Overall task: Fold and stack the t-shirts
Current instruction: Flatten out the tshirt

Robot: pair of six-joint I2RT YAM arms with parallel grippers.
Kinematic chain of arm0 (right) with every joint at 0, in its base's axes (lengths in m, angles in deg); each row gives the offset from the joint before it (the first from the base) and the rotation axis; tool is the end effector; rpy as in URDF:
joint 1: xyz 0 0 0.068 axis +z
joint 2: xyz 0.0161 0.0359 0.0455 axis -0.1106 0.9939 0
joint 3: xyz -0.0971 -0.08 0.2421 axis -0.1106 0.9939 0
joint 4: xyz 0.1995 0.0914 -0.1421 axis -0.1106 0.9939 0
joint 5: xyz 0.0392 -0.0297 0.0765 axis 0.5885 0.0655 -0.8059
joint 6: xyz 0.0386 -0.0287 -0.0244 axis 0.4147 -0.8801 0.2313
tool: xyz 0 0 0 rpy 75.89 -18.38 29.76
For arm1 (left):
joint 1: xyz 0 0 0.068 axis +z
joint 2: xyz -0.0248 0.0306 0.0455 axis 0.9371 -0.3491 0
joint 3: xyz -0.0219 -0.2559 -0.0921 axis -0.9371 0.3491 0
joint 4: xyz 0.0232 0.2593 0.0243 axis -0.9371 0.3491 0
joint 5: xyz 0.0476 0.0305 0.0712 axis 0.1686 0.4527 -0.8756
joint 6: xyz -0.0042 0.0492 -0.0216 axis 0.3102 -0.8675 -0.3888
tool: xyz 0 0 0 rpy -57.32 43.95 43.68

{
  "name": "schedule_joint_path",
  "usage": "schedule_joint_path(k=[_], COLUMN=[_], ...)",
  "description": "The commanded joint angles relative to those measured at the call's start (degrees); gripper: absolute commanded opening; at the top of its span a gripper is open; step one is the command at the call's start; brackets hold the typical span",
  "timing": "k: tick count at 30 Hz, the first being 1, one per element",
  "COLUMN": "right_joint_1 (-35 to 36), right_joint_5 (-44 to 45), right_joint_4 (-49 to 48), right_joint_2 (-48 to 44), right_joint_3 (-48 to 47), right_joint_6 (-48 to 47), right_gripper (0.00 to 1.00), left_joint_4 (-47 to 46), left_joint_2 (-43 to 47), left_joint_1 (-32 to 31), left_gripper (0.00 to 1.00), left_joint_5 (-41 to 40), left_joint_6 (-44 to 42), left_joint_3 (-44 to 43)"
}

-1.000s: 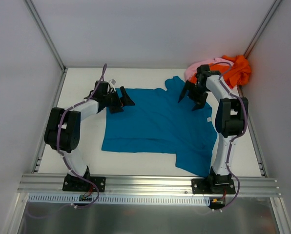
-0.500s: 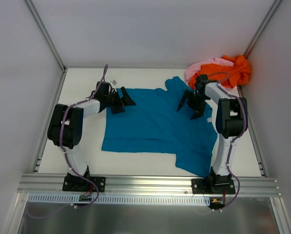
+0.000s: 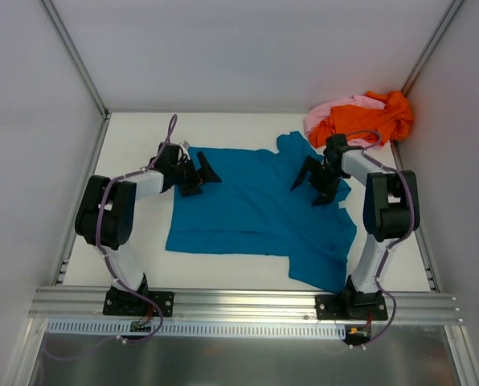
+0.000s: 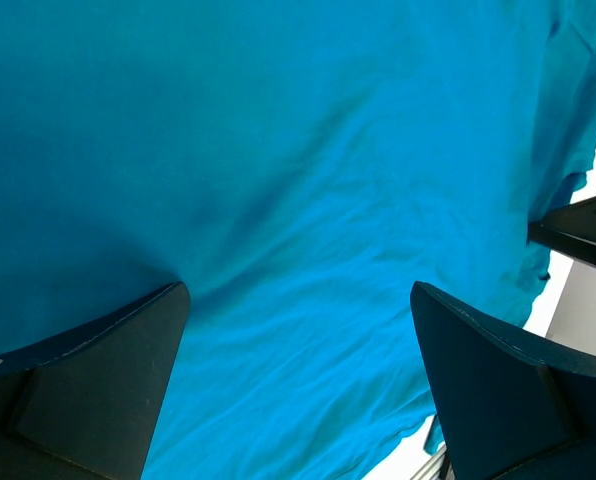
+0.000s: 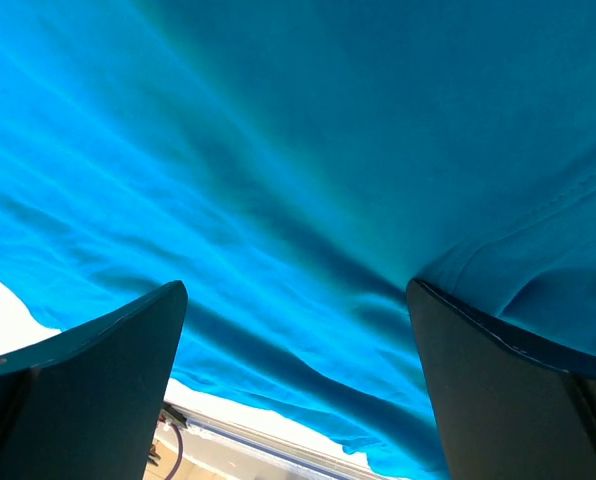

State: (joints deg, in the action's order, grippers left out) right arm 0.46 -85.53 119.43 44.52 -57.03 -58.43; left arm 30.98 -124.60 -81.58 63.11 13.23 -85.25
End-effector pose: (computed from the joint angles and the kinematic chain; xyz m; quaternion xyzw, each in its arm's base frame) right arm 0.3806 0.0569 0.1647 0.0544 0.9717 0.1889 0.1309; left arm 0.3621 -0.0935 0.1591 -0.0932 0.8871 -0.3555 0.2791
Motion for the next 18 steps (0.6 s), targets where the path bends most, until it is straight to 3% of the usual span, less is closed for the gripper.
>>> schedule_joint_path(k=[1,13,18], right_joint_1=[0.4,0.49,0.49], right_joint_5=[0.68,0.86,1.21], right_joint_4=[0.09,-2.64,-1.76], right_joint_2=[-1.22,-9.12,-13.35], right_joint_3=[5.23,15.34,16.93], right_joint_6=[0.38,0.91,1.09], right_gripper=[0.99,1.0,1.0], left_joint_4=[8.15,13.68,14.92], left_joint_2=[1.7,12.85,17.95], left_joint_1=[-0.29,-0.38,-0.38], left_gripper=[0.99,0.99,0.99], left_joint_5=[-5.51,-9.64,-10.26], left_joint_6=[-2.83,-2.92,-3.18], left_joint_3=[4.22,18.35,19.86])
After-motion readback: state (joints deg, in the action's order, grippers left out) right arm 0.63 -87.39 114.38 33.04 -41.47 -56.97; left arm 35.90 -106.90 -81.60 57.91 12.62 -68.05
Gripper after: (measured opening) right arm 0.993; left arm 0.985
